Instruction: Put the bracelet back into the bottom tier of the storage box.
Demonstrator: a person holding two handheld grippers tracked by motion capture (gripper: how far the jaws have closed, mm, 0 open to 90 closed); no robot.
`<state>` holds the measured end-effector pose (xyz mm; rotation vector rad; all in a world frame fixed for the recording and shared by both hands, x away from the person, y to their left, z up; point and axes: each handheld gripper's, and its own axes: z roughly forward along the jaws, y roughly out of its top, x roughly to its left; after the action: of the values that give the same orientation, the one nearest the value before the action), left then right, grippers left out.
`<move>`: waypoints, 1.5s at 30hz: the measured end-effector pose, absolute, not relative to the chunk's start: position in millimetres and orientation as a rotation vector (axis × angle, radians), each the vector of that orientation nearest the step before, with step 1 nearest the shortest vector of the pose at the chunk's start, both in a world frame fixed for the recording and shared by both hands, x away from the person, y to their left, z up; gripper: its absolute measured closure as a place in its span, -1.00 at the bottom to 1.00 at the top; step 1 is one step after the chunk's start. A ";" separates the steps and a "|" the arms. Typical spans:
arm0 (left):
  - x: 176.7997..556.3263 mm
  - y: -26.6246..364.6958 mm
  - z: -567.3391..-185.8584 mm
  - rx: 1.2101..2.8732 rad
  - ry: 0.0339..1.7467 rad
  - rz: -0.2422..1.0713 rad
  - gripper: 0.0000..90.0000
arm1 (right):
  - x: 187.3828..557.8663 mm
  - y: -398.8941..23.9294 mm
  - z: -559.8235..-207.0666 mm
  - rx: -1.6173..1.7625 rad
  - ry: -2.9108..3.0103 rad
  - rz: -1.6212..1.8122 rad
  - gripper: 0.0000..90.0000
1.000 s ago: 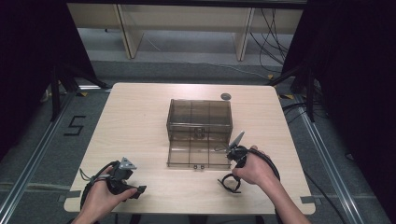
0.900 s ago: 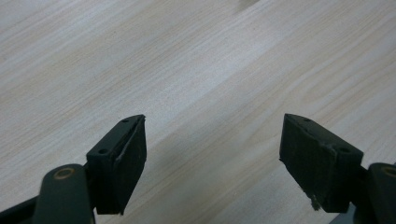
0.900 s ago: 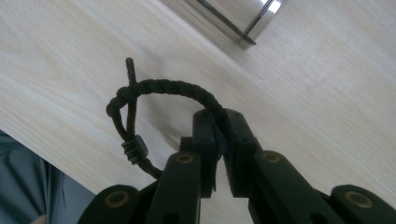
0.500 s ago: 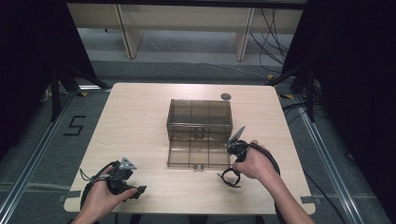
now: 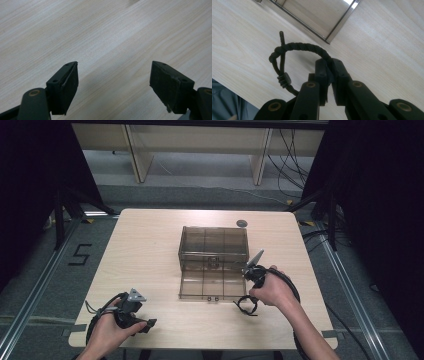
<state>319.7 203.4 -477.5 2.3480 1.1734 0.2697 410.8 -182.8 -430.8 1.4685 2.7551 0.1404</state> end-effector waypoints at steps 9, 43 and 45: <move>319.5 203.0 -478.1 2.336 1.179 0.270 -0.49 | 416.6 -179.8 -427.9 1.475 2.743 0.176 0.88; 319.5 203.4 -477.6 2.335 1.177 0.275 -0.49 | 446.1 -169.1 -421.1 1.478 2.708 0.197 0.88; 319.3 203.3 -477.6 2.332 1.182 0.275 -0.49 | 447.0 -168.8 -421.7 1.479 2.703 0.198 0.88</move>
<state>319.3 203.3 -477.6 2.3320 1.1816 0.2753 447.0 -168.8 -421.7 1.4789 2.7026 0.1980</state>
